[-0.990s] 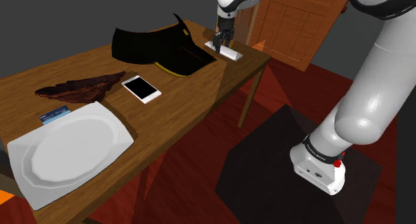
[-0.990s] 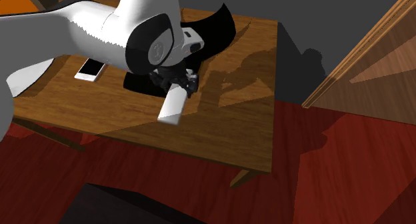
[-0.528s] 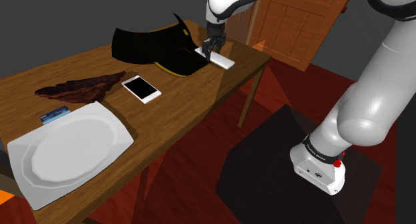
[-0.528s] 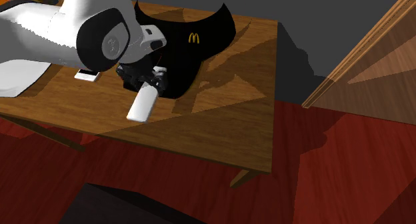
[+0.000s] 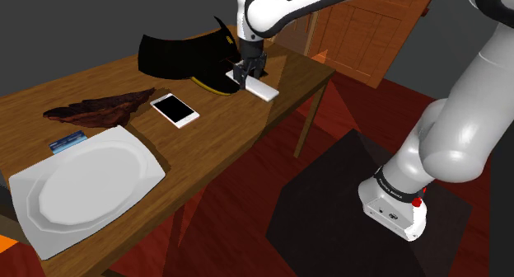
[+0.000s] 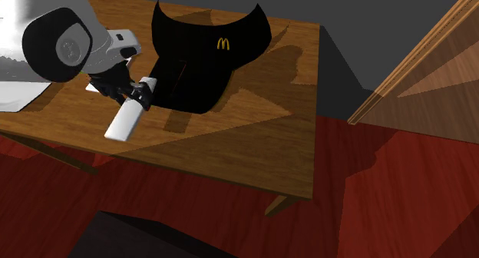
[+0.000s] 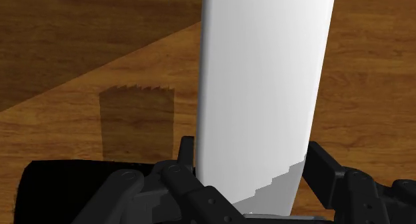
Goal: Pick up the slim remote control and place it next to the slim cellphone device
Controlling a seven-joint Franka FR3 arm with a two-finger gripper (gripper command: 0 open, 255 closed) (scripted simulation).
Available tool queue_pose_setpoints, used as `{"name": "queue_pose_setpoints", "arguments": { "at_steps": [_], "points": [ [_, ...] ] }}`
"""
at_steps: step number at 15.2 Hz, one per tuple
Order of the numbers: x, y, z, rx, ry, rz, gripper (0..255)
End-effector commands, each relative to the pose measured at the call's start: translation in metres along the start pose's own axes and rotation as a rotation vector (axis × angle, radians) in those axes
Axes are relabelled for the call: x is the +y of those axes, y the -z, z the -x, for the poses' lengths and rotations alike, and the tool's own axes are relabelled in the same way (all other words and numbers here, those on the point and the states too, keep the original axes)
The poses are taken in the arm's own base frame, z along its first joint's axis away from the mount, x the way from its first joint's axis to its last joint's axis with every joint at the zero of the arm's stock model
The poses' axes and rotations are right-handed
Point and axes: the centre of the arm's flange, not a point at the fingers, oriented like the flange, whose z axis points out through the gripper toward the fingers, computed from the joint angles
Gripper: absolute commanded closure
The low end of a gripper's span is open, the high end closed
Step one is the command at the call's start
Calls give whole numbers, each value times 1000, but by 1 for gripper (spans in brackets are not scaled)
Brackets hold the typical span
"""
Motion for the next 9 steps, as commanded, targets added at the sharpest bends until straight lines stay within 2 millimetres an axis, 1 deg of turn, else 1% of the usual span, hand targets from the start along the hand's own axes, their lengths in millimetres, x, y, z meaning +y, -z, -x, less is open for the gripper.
{"name": "queue_pose_setpoints", "arguments": {
  "at_steps": [1,9],
  "points": [
    [-26,2,3,0,-2,0,255],
    [-130,3,20,0,-2,0,255]
  ]
}}
